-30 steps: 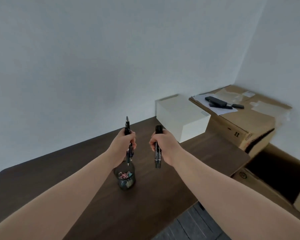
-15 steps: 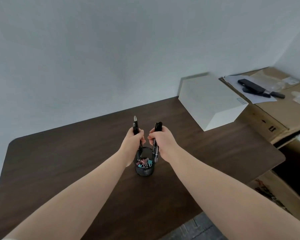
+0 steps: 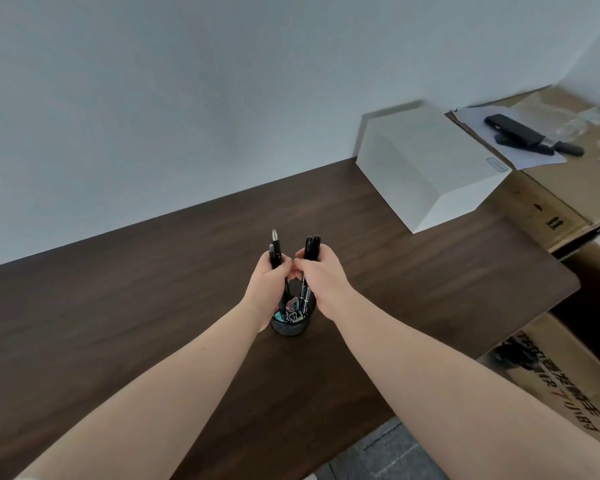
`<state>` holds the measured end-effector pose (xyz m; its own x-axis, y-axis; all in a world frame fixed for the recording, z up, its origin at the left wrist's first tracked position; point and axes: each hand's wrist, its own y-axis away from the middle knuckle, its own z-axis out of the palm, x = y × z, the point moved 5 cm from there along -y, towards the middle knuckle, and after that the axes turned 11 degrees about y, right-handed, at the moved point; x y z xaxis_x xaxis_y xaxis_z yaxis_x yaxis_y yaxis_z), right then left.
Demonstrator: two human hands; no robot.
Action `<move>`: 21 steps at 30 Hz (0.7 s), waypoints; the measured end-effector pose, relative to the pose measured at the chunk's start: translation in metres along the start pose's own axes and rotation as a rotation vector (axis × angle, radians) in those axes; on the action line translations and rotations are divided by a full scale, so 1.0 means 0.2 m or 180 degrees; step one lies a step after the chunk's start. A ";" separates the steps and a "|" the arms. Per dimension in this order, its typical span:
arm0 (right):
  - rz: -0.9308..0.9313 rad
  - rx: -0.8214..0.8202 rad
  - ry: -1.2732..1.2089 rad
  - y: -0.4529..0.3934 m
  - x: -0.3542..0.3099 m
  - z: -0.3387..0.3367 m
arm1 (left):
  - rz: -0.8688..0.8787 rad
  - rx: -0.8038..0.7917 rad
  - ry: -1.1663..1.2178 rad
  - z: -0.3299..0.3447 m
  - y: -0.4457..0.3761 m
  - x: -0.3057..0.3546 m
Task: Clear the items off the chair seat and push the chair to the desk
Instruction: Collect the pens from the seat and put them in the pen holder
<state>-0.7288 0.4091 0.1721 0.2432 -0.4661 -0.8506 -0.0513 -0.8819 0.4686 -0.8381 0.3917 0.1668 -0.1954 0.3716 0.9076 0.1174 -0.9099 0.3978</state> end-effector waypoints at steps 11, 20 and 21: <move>-0.0271 -0.0031 0.0703 0.10 0.01 -0.05 | 0.0163 -0.0074 -0.0570 -0.03 0.05 0.00; -0.0839 -0.0008 0.1348 0.26 -0.04 -0.22 | 0.0660 -0.0325 -0.1877 0.02 0.18 0.11; -0.0905 -0.0016 0.1468 0.30 -0.04 -0.25 | 0.0685 -0.0375 -0.2019 0.04 0.20 0.12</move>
<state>-0.6844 0.3639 0.2182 0.6468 -0.1290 -0.7516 0.0827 -0.9679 0.2373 -0.8296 0.3656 0.2056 0.4336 0.1835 0.8822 -0.0241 -0.9763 0.2150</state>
